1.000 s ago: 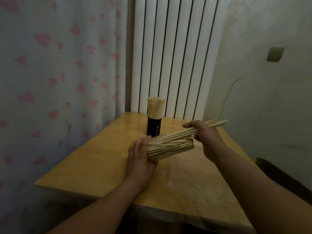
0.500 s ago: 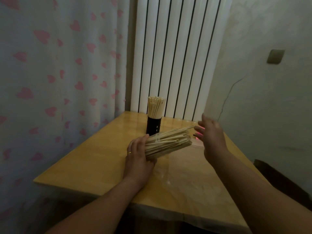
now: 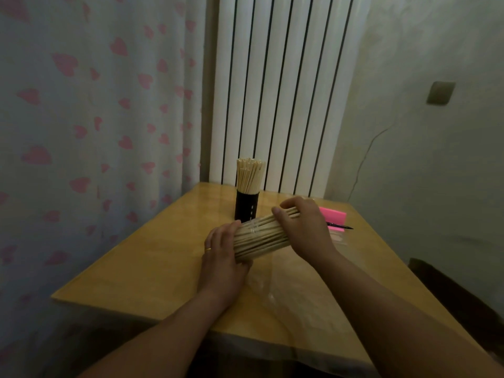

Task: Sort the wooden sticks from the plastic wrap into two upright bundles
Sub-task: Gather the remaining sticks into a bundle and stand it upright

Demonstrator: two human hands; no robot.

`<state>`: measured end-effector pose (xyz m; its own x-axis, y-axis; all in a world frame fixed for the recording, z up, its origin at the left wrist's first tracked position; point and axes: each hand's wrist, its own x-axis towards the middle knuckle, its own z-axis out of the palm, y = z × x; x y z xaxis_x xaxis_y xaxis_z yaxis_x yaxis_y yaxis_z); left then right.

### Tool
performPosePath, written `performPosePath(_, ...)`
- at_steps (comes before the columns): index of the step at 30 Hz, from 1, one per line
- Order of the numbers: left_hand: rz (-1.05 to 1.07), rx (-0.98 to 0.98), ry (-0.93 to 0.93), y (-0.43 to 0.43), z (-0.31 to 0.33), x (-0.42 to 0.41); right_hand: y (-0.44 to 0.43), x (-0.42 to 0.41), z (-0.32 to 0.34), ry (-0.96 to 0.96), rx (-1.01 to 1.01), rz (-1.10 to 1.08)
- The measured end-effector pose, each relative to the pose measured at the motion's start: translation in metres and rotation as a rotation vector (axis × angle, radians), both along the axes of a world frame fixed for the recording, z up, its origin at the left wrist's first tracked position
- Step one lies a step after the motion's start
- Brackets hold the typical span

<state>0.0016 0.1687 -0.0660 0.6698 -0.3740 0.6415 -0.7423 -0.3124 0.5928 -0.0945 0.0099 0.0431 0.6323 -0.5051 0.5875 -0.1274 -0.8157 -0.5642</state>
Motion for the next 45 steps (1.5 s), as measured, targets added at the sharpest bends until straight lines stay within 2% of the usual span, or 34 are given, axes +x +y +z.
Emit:
performPosePath(8,0.017,-0.022,0.026,0.000,-0.002,0.003,0.005,-0.013,0.012,-0.025,0.220,0.212)
performPosePath(12,0.015,-0.040,0.063,0.000,-0.002,0.003,-0.007,-0.034,0.019,-0.143,0.281,0.149)
performPosePath(14,0.021,-0.033,0.073,-0.001,-0.002,0.002,-0.020,-0.048,0.020,-0.121,0.248,0.105)
performPosePath(17,0.020,-0.018,0.055,0.000,-0.002,0.002,-0.033,-0.074,0.019,0.084,0.234,0.153)
performPosePath(21,0.022,-0.011,0.041,-0.001,-0.002,0.001,-0.044,-0.093,0.005,0.624,0.393,0.352)
performPosePath(24,0.030,-0.014,0.050,-0.001,-0.002,0.002,-0.047,-0.088,-0.026,0.897,0.042,0.238)
performPosePath(26,0.035,-0.019,0.059,-0.002,-0.003,0.003,-0.047,-0.082,-0.049,0.892,-0.115,0.143)
performPosePath(30,0.036,-0.048,0.083,-0.003,-0.003,0.005,-0.056,-0.066,-0.082,0.868,-0.214,0.022)
performPosePath(35,0.009,-0.027,0.163,-0.010,0.007,0.018,-0.070,-0.043,-0.082,0.813,-0.312,-0.121)
performPosePath(38,-0.002,-0.042,0.194,-0.024,0.019,0.032,-0.077,-0.023,-0.080,0.880,-0.263,-0.165)
performPosePath(43,0.031,-0.070,0.186,-0.055,0.027,0.056,-0.099,0.002,-0.080,0.839,-0.045,-0.207)
performPosePath(45,0.045,-0.076,0.180,-0.068,0.024,0.063,-0.106,0.007,-0.076,0.851,-0.036,-0.202)
